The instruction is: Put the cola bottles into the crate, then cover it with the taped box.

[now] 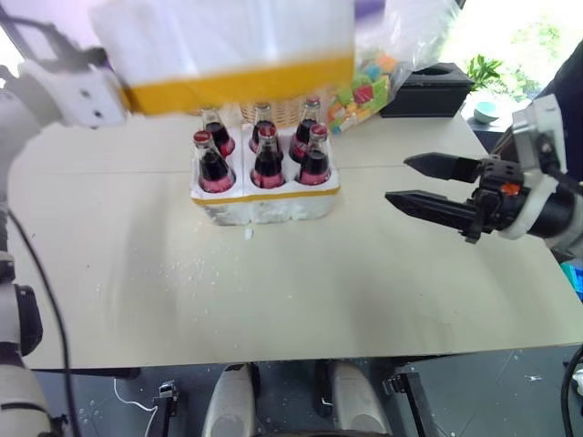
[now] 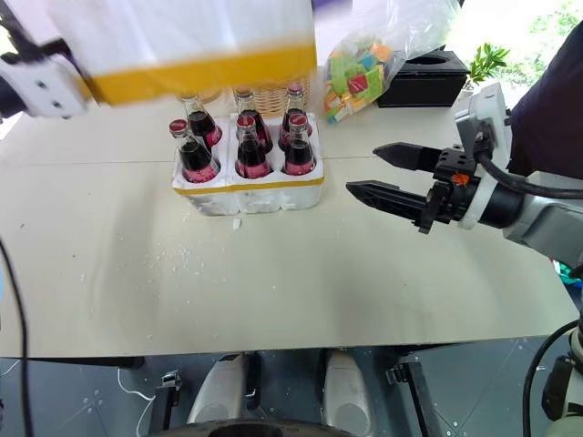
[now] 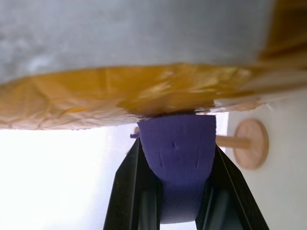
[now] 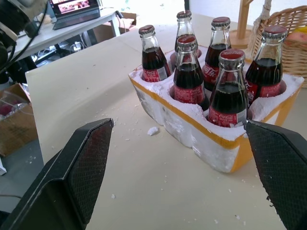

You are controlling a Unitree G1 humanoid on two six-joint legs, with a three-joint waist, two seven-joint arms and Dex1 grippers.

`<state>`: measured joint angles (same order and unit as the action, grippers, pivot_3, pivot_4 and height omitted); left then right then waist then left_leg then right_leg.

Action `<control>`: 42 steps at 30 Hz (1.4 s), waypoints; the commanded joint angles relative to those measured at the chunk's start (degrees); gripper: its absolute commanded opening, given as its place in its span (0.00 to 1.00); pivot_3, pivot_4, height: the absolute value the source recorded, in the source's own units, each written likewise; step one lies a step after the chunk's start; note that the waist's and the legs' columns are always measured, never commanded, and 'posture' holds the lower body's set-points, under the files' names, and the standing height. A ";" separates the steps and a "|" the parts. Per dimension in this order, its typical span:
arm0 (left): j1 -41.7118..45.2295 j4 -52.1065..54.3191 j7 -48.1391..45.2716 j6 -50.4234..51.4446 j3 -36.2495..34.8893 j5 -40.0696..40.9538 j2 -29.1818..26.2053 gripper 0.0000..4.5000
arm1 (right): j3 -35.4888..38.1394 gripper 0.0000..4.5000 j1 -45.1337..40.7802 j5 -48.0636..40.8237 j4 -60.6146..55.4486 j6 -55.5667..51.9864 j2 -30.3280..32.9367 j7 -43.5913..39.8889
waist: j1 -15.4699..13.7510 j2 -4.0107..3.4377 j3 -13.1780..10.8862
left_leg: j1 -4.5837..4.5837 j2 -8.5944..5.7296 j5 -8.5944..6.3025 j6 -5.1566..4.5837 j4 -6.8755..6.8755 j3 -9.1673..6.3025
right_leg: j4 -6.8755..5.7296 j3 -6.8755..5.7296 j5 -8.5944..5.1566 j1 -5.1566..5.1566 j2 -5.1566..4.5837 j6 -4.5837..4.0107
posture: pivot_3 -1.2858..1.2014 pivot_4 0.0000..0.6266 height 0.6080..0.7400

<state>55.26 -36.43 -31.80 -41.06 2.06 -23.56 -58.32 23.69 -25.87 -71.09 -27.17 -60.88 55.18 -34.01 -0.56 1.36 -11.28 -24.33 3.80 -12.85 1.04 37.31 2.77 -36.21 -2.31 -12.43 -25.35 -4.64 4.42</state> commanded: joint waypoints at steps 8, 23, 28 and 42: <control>-8.27 11.79 10.36 0.76 3.52 -8.54 1.76 0.07 | 2.57 1.00 0.88 -2.68 -1.47 2.19 0.03 2.89 | -0.32 0.01 0.00 | -0.08 -0.01 0.00 0.00 0.02 0.01 | 0.06 0.02 0.02 0.00 -0.03 0.04 | 0.52 0.24 1.00; -18.63 21.74 13.48 5.00 4.13 -15.73 0.65 0.85 | 3.15 1.00 6.01 -1.87 -3.03 4.50 0.91 1.44 | -0.38 0.01 0.03 | -0.04 -0.03 0.00 0.00 0.05 0.02 | 0.07 0.06 0.06 0.05 -0.05 0.09 | 0.52 0.24 1.00; -27.05 24.98 14.35 4.83 -0.40 -12.90 -3.32 0.85 | 3.18 1.00 7.19 -1.38 -2.62 5.22 0.77 0.99 | -0.19 0.00 0.03 | -0.03 -0.02 0.00 0.00 0.04 0.02 | 0.08 0.08 0.06 0.04 -0.05 0.09 | 0.52 0.24 1.00; -36.81 29.98 3.04 7.70 -10.65 20.98 -2.91 0.85 | 0.47 1.00 6.68 1.14 -0.09 7.19 0.23 -2.38 | -0.02 -0.08 0.08 | 0.04 0.01 -0.01 0.01 0.01 0.16 | 0.13 0.16 0.07 0.06 -0.07 0.02 | 0.52 0.24 1.00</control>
<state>19.57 -8.54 -24.37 -36.14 -7.26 -10.69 -61.41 23.14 -18.20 -70.33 -27.44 -55.04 55.11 -35.62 -0.58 1.28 -11.20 -24.27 3.82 -12.86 1.04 37.29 2.95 -36.09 -2.12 -12.35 -25.32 -4.71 4.46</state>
